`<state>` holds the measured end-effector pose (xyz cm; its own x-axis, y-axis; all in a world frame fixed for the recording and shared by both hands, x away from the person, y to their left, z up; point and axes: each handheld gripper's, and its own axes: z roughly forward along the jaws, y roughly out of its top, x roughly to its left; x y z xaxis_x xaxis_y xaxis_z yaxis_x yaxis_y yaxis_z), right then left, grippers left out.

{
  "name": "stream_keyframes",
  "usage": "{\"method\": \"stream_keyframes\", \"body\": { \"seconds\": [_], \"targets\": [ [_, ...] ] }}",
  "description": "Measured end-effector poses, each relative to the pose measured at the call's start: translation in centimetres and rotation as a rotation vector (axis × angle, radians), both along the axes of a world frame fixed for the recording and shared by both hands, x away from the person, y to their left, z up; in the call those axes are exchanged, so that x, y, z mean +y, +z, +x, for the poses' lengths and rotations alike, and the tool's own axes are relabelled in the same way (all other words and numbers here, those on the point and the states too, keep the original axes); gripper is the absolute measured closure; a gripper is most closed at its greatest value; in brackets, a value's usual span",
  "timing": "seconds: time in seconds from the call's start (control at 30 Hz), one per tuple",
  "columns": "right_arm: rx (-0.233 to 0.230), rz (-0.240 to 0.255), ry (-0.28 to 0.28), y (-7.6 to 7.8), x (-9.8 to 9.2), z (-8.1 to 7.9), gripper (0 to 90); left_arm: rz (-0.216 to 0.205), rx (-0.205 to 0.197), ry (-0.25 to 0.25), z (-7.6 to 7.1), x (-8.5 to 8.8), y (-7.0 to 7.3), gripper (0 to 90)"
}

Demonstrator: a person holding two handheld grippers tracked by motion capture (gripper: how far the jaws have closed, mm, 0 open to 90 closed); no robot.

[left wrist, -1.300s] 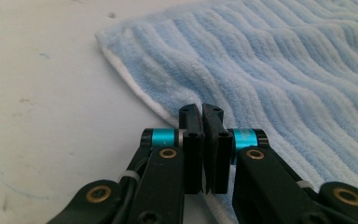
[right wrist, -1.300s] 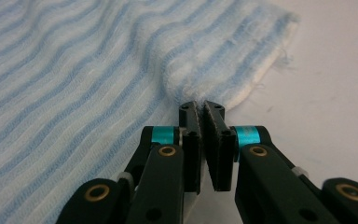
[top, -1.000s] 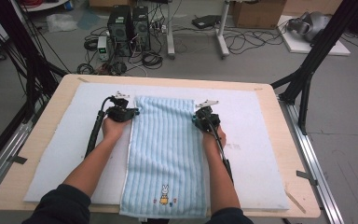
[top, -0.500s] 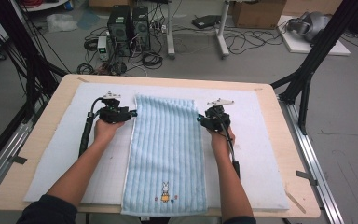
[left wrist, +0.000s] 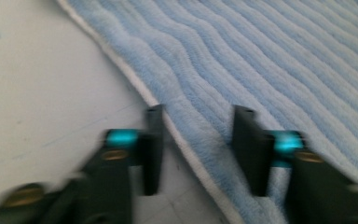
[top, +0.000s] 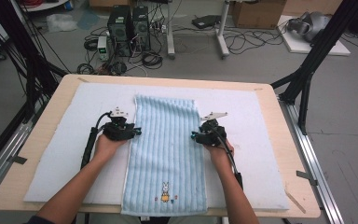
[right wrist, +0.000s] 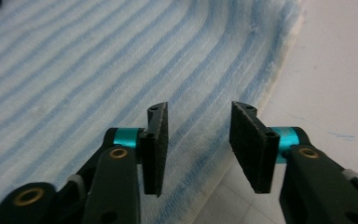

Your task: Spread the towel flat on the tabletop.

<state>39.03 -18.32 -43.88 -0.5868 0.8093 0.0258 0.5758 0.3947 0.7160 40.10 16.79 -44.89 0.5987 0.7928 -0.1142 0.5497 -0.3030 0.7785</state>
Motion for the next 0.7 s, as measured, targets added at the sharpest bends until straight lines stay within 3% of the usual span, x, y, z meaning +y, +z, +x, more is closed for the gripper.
{"method": "stream_keyframes", "body": {
  "seconds": [0.03, 0.07, 0.13, 0.27, 0.3, 0.37, 0.43, 0.5, 0.57, 0.7],
  "targets": [
    [0.008, -0.019, 0.002, -0.3, 0.2, 0.1, 65.0, 0.012, -0.013, -0.001, 0.1, 0.0, 0.0, 80.7],
    [0.002, 0.008, 0.001, -0.5, 0.2, 0.2, 74.3, 0.007, -0.011, 0.011, 0.2, 0.0, 0.0, 86.9],
    [-0.008, 0.01, 0.008, -0.6, 0.5, 0.4, 83.3, 0.004, -0.017, 0.038, 0.6, 0.1, -0.1, 87.8],
    [-0.056, -0.02, -0.016, -0.7, 1.5, 0.9, 85.8, -0.017, -0.016, 0.106, 1.9, 0.5, -0.2, 87.9],
    [-0.065, -0.023, -0.024, -0.8, 1.7, 1.1, 85.7, -0.007, -0.022, 0.111, 2.1, 0.5, -0.2, 87.9],
    [-0.074, -0.019, -0.058, -0.8, 2.0, 1.5, 82.0, -0.016, -0.025, 0.132, 2.2, 0.5, -0.2, 84.0],
    [-0.073, -0.006, -0.062, -0.7, 2.1, 1.5, 75.7, -0.049, 0.005, 0.12, 2.1, 0.9, -0.1, 66.1],
    [-0.059, 0.004, -0.051, -0.5, 1.9, 1.2, 69.4, -0.082, 0.015, 0.104, 1.3, 1.3, -0.1, 56.2],
    [-0.087, 0.021, -0.04, -0.1, 1.6, 0.3, 65.8, -0.091, 0.011, 0.093, 0.5, 1.6, -0.1, 53.0],
    [-0.094, 0.053, -0.016, 0.4, 0.9, -1.6, 55.3, -0.091, -0.003, 0.049, -1.6, 1.9, 0.3, 50.1]
  ]
}}
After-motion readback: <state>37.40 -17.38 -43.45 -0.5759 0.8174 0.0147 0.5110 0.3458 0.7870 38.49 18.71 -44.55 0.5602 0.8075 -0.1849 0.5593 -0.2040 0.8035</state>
